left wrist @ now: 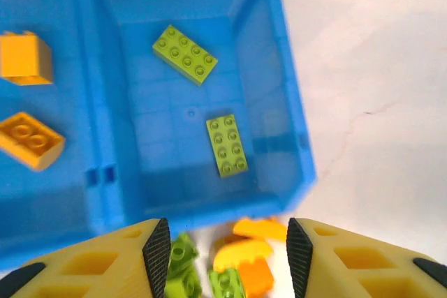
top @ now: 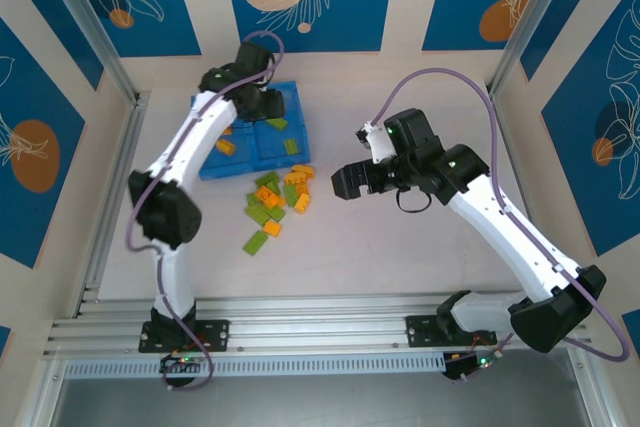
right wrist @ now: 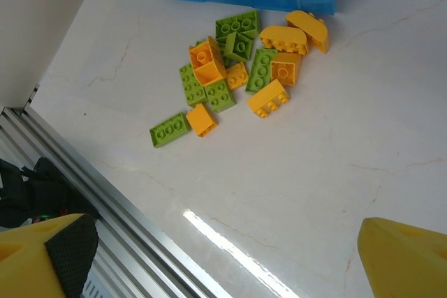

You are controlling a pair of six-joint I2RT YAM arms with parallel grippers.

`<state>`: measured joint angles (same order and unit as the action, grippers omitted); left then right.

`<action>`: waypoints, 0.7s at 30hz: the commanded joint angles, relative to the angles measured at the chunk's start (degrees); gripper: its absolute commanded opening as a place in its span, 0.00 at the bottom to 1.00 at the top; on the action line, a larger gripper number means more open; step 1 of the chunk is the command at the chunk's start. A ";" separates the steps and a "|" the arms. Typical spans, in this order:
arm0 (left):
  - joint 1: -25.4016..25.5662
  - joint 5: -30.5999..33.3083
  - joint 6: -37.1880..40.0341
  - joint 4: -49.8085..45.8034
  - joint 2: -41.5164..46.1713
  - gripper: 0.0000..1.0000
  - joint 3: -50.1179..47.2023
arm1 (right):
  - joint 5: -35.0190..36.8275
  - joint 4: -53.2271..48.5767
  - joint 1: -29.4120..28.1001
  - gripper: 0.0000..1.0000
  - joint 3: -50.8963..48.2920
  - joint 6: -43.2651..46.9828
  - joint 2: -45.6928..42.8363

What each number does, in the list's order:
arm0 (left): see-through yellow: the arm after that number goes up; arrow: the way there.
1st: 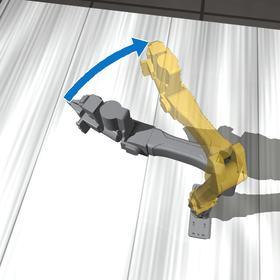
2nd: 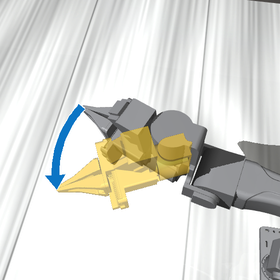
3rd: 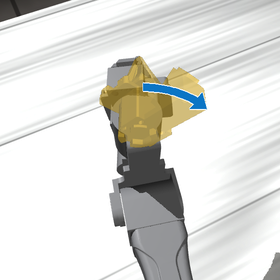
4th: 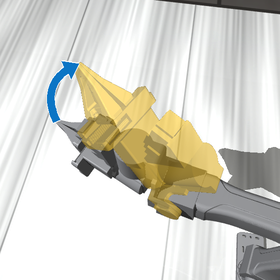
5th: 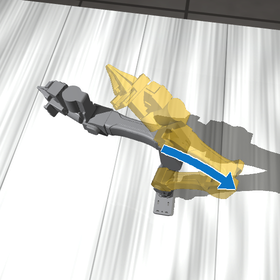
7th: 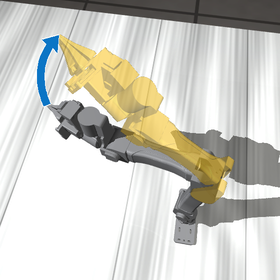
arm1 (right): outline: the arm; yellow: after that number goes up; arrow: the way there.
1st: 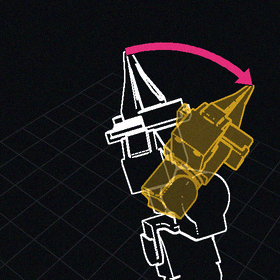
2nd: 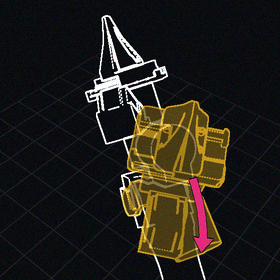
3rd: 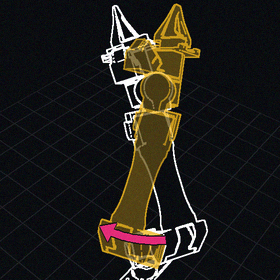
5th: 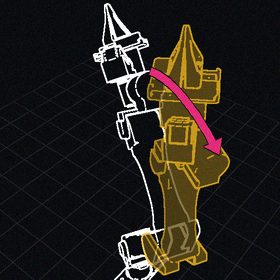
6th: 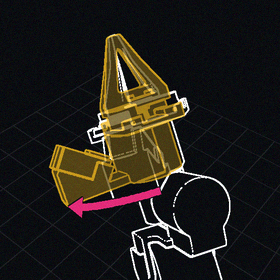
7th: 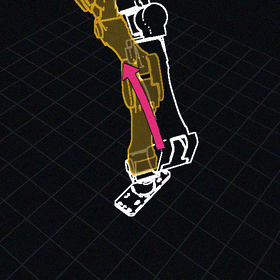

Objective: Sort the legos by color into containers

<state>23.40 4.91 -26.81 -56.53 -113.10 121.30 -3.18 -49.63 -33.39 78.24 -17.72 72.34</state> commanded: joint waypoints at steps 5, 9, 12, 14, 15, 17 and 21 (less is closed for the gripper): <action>0.93 1.16 2.32 1.18 20.40 0.49 -20.54 | 1.12 3.51 -1.00 0.96 1.12 -7.51 7.61; 1.55 2.03 -2.10 2.00 29.11 0.50 -32.31 | 3.78 7.10 -2.94 0.96 0.88 -9.82 10.87; 2.22 1.62 -6.57 5.52 35.17 0.51 -42.00 | 5.01 10.50 -3.44 0.96 0.10 -13.66 14.23; 2.68 0.86 -11.37 7.07 36.93 0.51 -46.62 | 5.16 10.43 -3.51 0.95 1.34 -15.75 16.69; 3.07 -0.22 -13.92 7.85 36.88 0.51 -48.49 | 4.86 10.30 -3.69 0.95 2.00 -16.11 17.97; 4.64 -0.15 -17.79 8.87 35.85 0.53 -50.56 | 4.67 10.67 -4.28 0.95 2.81 -15.58 19.51; 7.18 0.89 -23.73 11.06 31.28 0.69 -52.04 | 4.03 9.81 -5.27 0.95 4.22 -14.82 21.33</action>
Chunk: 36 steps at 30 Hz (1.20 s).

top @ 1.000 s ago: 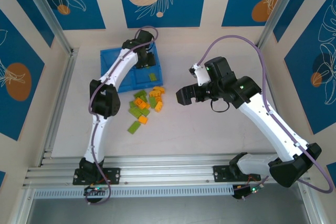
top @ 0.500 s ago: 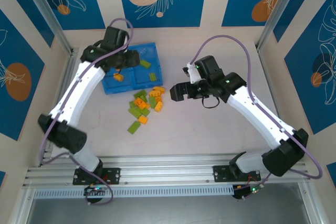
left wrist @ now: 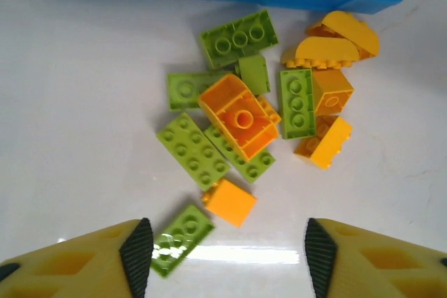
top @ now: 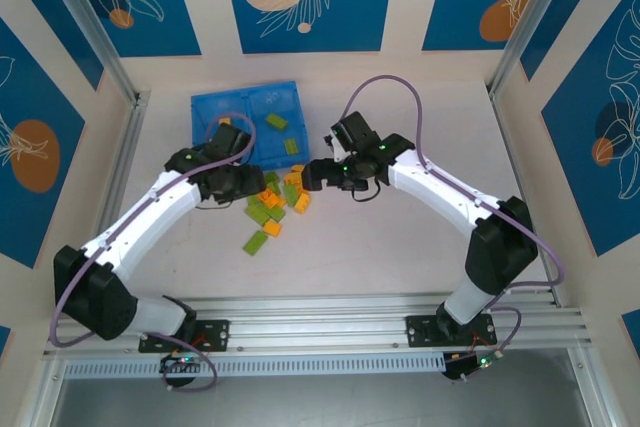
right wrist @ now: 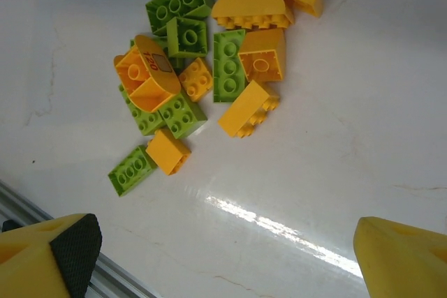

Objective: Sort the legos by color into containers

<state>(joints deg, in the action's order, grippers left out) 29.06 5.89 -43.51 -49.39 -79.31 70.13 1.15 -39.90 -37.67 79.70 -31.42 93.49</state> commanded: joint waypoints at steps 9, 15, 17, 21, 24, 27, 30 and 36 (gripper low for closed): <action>2.47 0.39 -9.48 7.05 -17.09 0.80 0.60 | -0.88 -4.43 0.02 0.96 -0.23 0.38 -3.32; 1.92 0.41 -8.42 8.92 -21.56 0.64 0.53 | -1.40 -3.70 -0.03 0.96 -2.48 1.88 -6.21; 1.67 0.27 -7.83 9.21 -22.70 0.57 0.62 | -1.41 -3.73 -0.03 0.96 -2.36 2.48 -6.22; 1.62 0.83 -7.06 8.57 -23.69 0.43 1.39 | -1.21 -4.08 -0.01 0.96 -1.95 3.09 -6.04; 1.49 1.23 -6.64 7.59 -23.79 0.40 2.22 | -1.15 -4.14 -0.03 0.96 -1.93 3.54 -6.15; 1.61 1.41 -5.24 6.38 -22.03 0.51 3.68 | -1.06 -4.45 -0.13 0.96 -1.87 4.00 -6.22; 1.60 3.39 -4.92 5.53 -18.75 0.74 4.22 | -0.88 -4.40 -0.12 0.96 -2.23 4.34 -6.43; 0.75 5.26 -6.93 5.66 -17.66 0.87 5.76 | -1.47 -4.29 -0.12 0.96 -2.07 4.61 -5.83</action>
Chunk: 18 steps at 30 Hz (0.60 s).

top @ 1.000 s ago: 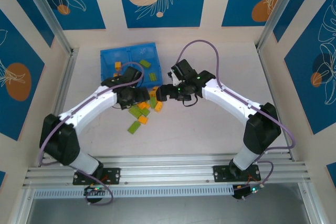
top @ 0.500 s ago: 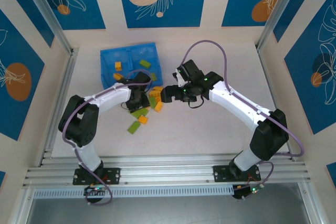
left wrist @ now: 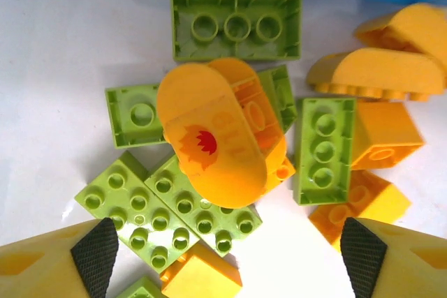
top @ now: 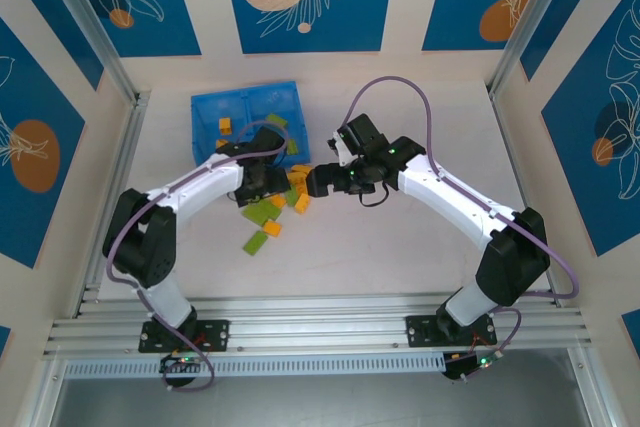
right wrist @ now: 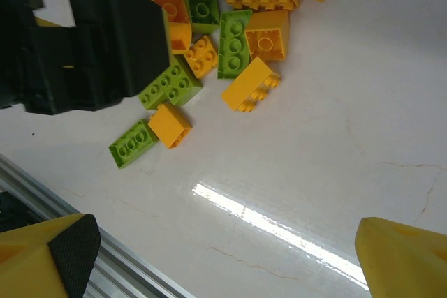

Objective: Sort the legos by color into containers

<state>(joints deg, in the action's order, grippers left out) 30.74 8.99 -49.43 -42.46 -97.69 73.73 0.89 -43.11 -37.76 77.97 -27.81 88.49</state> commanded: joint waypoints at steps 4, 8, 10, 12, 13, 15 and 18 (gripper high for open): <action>-1.90 0.79 0.11 -0.65 -3.87 0.89 5.30 | -1.32 -1.22 -0.12 0.96 -0.22 1.09 -0.68; -2.06 0.10 3.72 -3.48 -10.92 0.89 11.12 | -0.82 -1.52 -0.17 0.96 -0.54 1.18 -1.17; -2.05 0.71 4.45 -5.24 -13.37 0.84 12.81 | -0.38 -1.80 -0.13 0.96 -0.49 1.22 -1.42; -2.05 1.32 4.76 -6.59 -14.82 0.78 13.45 | 0.12 -2.06 -0.12 0.96 -0.53 1.35 -1.80; -2.00 1.68 4.86 -7.11 -15.11 0.75 13.38 | 0.34 -2.14 -0.12 0.96 -0.61 1.36 -2.00; -2.05 2.79 5.11 -8.42 -15.38 0.70 13.19 | 0.70 -2.11 -0.12 0.96 -0.64 1.37 -2.35; -2.02 4.83 6.59 -10.63 -15.62 0.66 12.86 | 0.70 -2.09 -0.12 0.96 -0.47 1.55 -2.28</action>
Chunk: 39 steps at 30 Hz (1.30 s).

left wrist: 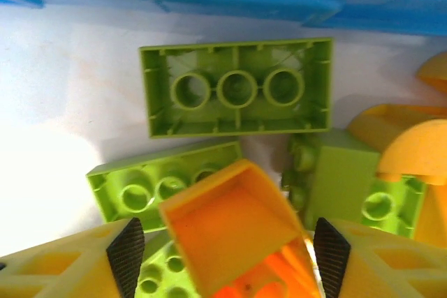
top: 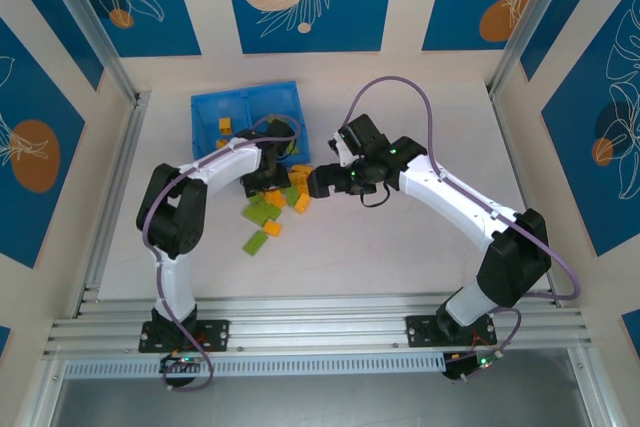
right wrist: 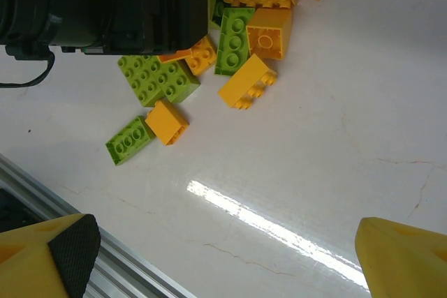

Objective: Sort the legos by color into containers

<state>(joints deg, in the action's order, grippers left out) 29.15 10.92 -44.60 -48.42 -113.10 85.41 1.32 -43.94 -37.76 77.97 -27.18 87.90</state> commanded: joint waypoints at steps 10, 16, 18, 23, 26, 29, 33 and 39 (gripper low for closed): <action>-0.45 4.15 2.63 -4.07 1.19 0.41 -1.97 | -0.40 -1.53 -0.38 0.96 -0.02 0.94 -0.97; -0.41 4.98 4.13 -4.48 3.91 0.32 -0.19 | -0.09 -1.81 -0.73 0.96 0.08 0.94 -1.06; -0.41 4.53 4.80 -4.97 6.09 0.31 1.08 | -0.49 -1.70 -0.91 0.96 0.17 1.37 -1.22; -1.70 7.32 6.94 -6.77 12.92 0.30 6.17 | -4.06 3.62 -2.54 0.96 -1.71 4.02 -3.85; -5.11 8.21 8.34 -6.93 14.38 0.30 10.01 | -3.63 9.84 -3.28 0.96 -4.84 4.26 -7.50; -9.91 7.75 9.56 -6.03 13.07 0.30 13.23 | -2.45 14.77 -3.37 0.96 -7.98 4.49 -10.99; -15.17 8.37 10.70 -3.93 8.20 0.28 15.77 | -1.26 14.67 -3.31 0.96 -9.01 5.11 -12.91; -18.43 3.57 12.43 -3.31 -3.34 0.31 23.49 | 0.78 10.13 -3.29 0.96 -8.94 4.33 -14.28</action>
<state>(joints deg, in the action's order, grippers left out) 10.92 17.56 -34.24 -51.46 -111.96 105.06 0.30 -32.34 -41.04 69.71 -23.29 75.18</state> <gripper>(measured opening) 0.332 0.961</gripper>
